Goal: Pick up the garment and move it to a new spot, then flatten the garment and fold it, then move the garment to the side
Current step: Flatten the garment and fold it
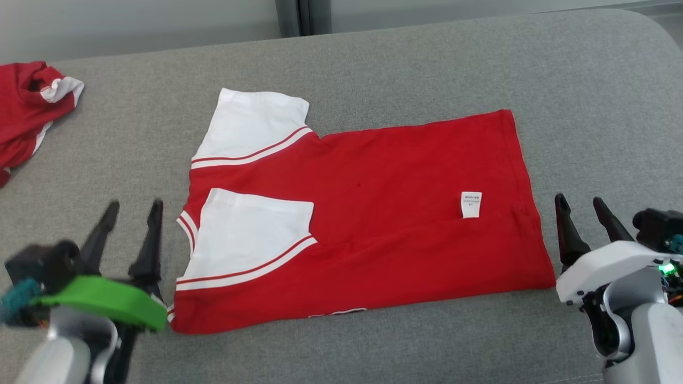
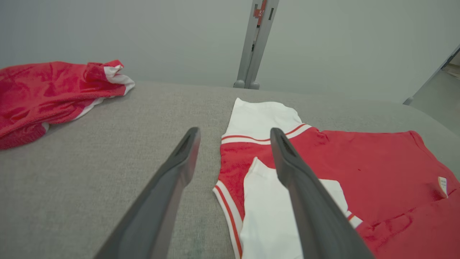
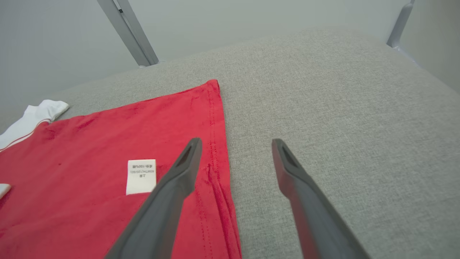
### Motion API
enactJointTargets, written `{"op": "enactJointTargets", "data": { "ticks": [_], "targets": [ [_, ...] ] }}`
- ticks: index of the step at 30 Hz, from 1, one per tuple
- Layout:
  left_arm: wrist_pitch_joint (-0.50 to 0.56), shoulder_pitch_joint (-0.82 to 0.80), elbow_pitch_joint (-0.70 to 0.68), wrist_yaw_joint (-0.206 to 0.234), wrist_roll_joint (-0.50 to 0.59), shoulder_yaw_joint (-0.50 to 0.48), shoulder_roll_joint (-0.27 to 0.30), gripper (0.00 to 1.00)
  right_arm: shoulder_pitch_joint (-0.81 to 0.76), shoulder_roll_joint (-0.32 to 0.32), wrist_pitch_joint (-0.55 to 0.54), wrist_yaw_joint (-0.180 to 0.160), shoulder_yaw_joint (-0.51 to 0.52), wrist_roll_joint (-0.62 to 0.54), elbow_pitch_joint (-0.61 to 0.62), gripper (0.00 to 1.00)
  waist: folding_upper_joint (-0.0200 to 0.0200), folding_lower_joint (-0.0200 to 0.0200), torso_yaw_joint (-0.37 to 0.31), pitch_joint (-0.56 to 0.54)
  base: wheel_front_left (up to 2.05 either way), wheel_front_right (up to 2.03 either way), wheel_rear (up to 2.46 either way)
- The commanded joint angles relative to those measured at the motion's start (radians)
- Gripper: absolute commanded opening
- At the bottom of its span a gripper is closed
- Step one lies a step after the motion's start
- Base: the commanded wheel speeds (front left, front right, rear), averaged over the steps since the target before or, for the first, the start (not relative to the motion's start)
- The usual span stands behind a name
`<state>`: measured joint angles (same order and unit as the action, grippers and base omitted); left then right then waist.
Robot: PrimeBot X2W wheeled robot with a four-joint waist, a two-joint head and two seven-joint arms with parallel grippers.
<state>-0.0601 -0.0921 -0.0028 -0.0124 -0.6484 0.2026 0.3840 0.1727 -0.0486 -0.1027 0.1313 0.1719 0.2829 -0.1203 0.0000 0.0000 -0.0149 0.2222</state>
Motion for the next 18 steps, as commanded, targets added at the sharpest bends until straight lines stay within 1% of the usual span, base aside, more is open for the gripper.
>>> {"op": "enactJointTargets", "data": {
  "ticks": [1, 6, 9, 12, 18],
  "targets": [
    [0.027, -0.074, -0.008, -0.015, 0.027, 0.008, 0.035, 1.0, 0.026, -0.004, -0.009, -0.001, -0.013, -0.015, 0.008, 1.0, 0.0, 0.0, -0.006, 0.016, 0.0, 0.0, 0.0],
    [0.174, -0.35, 0.017, -0.076, 0.063, 0.046, 0.133, 1.0, 0.117, -0.004, -0.032, -0.001, -0.083, -0.046, 0.015, 1.0, 0.0, 0.0, -0.043, 0.07, 0.0, 0.0, 0.0],
    [0.266, -0.493, 0.058, -0.101, 0.044, 0.081, 0.17, 1.0, 0.17, -0.004, -0.036, -0.001, -0.123, -0.05, 0.01, 1.0, 0.0, 0.0, -0.075, 0.111, 0.0, 0.0, 0.0],
    [0.347, -0.623, 0.111, -0.112, 0.034, 0.126, 0.213, 1.0, 0.216, -0.004, -0.033, -0.001, -0.159, -0.045, -0.001, 1.0, 0.0, 0.0, -0.109, 0.155, 0.0, 0.0, 0.0],
    [0.449, -0.767, 0.231, -0.119, -0.011, 0.225, 0.257, 1.0, 0.273, -0.003, -0.021, -0.001, -0.207, -0.039, -0.019, 1.0, 0.0, 0.0, -0.169, 0.238, 0.0, 0.0, 0.0]
  ]
}}
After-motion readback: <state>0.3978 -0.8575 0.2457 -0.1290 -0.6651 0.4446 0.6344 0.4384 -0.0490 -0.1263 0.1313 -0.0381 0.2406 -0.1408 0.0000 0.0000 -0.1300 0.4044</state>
